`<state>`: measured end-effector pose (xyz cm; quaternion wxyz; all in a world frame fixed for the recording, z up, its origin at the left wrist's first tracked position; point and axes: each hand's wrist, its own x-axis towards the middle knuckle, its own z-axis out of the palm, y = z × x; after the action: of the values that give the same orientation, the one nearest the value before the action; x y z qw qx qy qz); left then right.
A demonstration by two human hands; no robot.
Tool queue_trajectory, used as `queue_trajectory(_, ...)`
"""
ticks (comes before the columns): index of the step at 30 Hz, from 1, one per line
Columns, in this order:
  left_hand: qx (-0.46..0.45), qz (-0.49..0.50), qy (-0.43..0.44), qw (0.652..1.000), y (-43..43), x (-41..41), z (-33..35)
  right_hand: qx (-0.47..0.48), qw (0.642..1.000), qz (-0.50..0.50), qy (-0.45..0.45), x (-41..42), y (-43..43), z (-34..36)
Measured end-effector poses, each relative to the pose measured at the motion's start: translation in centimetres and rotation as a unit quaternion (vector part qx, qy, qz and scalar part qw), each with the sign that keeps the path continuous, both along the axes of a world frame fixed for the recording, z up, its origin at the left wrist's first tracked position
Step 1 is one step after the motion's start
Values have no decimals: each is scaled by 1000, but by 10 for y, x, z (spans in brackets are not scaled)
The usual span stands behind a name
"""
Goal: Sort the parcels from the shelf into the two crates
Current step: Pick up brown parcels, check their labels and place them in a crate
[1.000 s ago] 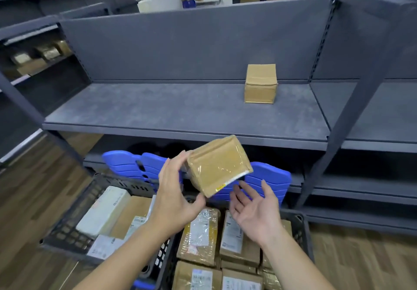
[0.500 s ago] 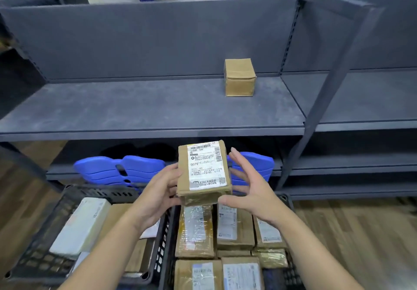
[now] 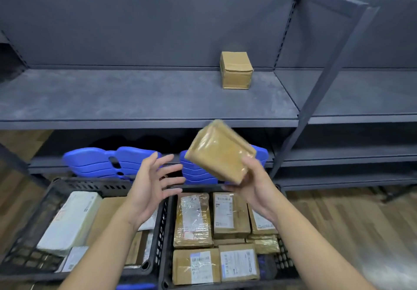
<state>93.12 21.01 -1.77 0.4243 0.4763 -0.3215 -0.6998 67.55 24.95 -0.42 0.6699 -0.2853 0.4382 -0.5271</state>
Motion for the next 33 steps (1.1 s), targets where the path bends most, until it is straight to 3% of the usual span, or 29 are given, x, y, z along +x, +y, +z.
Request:
queue_trajectory(2,-8,37,-29,999,3,0,0,89,961,34,-260,0,1,-6)
queue_trajectory(4,-31,42,-55,997,9,-6,4,101,916,56,-384,0,5,-8)
queue_trajectory(7,-99,-5,-89,991,15,-24,14,113,904,83,-403,0,7,-17)
queue_trajectory(12,-165,-81,-97,978,11,-84,39,186,914,133,-335,-13,11,-24)
queue_trajectory(14,-188,-50,-131,972,9,-109,44,197,931,140,-273,-26,11,-22)
queue_trajectory(17,-205,24,-208,956,9,-140,47,190,971,98,-111,-47,7,-14)
queue_trajectory(19,-144,102,-221,959,8,-156,50,99,995,1,23,-62,5,-16)
queue_trajectory(20,-109,131,-237,956,7,-163,52,10,992,-55,115,-72,5,-19)
queue_trajectory(21,-84,145,-261,951,5,-167,53,-126,963,-79,226,-83,5,-24)
queue_trajectory(22,-73,141,-278,948,4,-172,53,-243,906,-55,343,-95,3,-29)
queue_trajectory(24,-64,100,-291,949,6,-180,57,-352,767,38,535,-110,-1,-32)
queue_trajectory(25,-59,82,-293,951,8,-183,60,-350,749,57,559,-114,-4,-30)
queue_trajectory(26,-54,80,-286,953,7,-185,62,-318,781,46,536,-117,-5,-25)
queue_trajectory(28,-79,110,-251,959,7,-186,64,-236,900,20,365,-124,-9,-14)
queue_trajectory(29,-108,116,-241,957,7,-186,64,-184,943,36,276,-127,-13,-11)
queue_trajectory(33,-195,30,-200,960,13,-194,60,-139,966,76,202,-136,-18,-1)
